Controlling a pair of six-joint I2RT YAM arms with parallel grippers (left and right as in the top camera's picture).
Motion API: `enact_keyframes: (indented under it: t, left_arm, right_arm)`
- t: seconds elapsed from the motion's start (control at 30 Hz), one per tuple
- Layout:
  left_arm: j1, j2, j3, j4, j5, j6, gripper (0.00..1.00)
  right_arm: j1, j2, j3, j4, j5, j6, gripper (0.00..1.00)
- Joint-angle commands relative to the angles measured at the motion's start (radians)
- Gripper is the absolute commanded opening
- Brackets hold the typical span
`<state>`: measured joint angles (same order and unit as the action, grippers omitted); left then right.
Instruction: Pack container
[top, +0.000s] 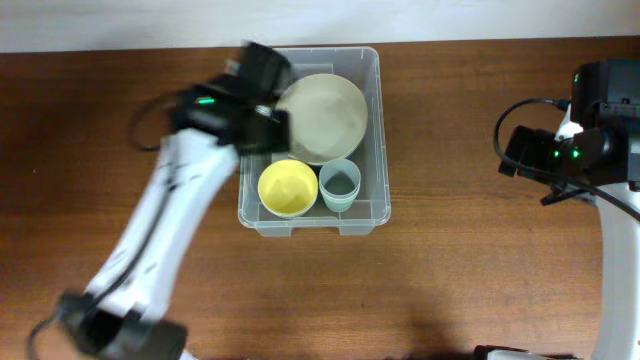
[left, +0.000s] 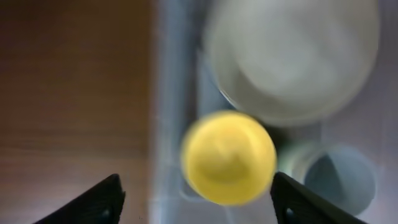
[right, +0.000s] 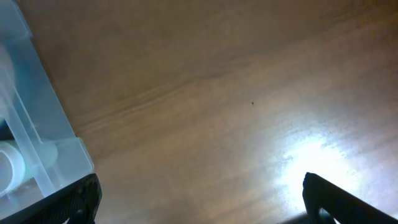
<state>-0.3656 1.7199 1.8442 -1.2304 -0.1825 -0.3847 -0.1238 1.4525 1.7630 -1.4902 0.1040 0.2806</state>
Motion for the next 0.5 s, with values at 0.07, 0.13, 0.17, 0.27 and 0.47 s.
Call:
enact_keyframes:
  t: [0.07,0.13,0.17,0.27,0.47]
  left_arm:
    - [0.232,-0.117,0.025,0.011,-0.095,0.004,0.86]
    - [0.318,-0.105,0.005,0.051,-0.095,0.004,0.99]
    - [0.351,-0.095,-0.007,0.082,-0.094,0.004,0.99]
    - [0.412,-0.039,-0.024,0.147,-0.061,-0.014,0.99]
    - [0.428,0.049,-0.024,0.171,-0.069,-0.013,0.99]
  right_arm:
    - [0.005,0.009,-0.002,0.1,0.002,-0.024,0.99]
    - [0.035,0.028,-0.003,0.187,0.014,-0.084,0.99]
    - [0.053,0.042,-0.003,0.219,0.021,-0.1,0.99]
    - [0.126,0.119,-0.003,0.327,0.083,-0.139,0.99]
    - [0.15,0.267,-0.002,0.49,0.084,-0.139,0.99]
